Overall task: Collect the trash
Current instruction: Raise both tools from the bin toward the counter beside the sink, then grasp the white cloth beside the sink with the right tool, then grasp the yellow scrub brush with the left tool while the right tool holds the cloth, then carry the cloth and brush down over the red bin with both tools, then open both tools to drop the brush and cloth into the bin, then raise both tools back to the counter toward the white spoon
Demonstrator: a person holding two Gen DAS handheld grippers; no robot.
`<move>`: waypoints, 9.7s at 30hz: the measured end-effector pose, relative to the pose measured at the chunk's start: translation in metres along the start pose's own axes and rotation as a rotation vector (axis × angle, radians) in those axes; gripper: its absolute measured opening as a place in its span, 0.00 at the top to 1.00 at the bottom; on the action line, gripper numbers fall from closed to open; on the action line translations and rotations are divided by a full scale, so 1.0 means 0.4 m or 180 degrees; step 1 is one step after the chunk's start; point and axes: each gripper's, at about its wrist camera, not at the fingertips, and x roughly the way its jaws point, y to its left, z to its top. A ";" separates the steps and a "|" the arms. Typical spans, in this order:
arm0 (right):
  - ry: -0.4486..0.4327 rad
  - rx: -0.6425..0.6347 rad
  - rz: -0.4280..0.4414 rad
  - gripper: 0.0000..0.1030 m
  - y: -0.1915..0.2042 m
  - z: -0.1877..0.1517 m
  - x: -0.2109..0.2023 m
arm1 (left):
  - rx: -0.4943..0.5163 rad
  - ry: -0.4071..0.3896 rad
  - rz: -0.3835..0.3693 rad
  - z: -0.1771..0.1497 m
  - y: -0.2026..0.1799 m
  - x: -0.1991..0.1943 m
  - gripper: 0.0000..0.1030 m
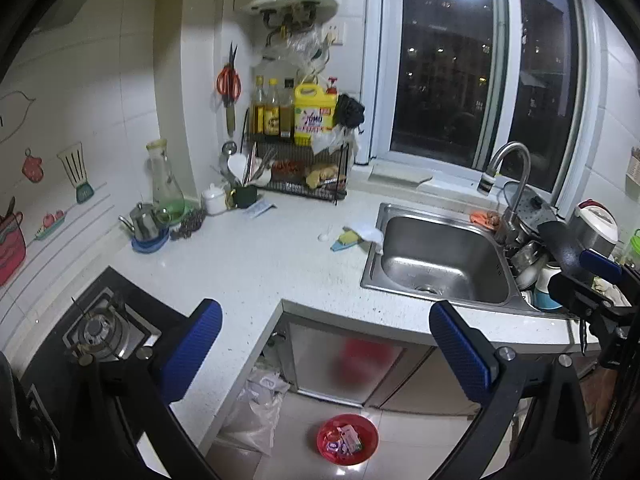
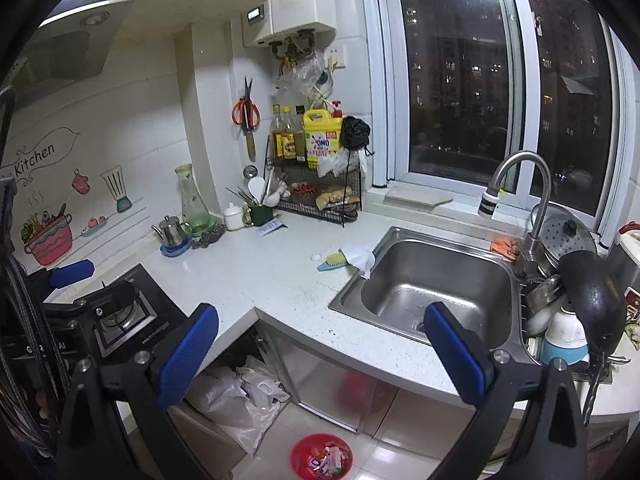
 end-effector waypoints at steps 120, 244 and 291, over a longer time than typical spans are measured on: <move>0.1097 0.1103 -0.0512 0.96 -0.175 0.236 0.919 | 0.0838 0.1524 -0.1115 0.439 0.099 1.063 0.64; -0.0340 -0.0834 0.0437 0.37 0.208 0.110 -0.152 | -0.0463 -0.0138 -0.0344 0.184 -0.011 0.324 0.00; 0.0642 -0.0298 -0.0576 0.20 0.133 0.350 0.820 | -0.0862 0.1272 -0.0515 0.399 0.362 1.087 0.00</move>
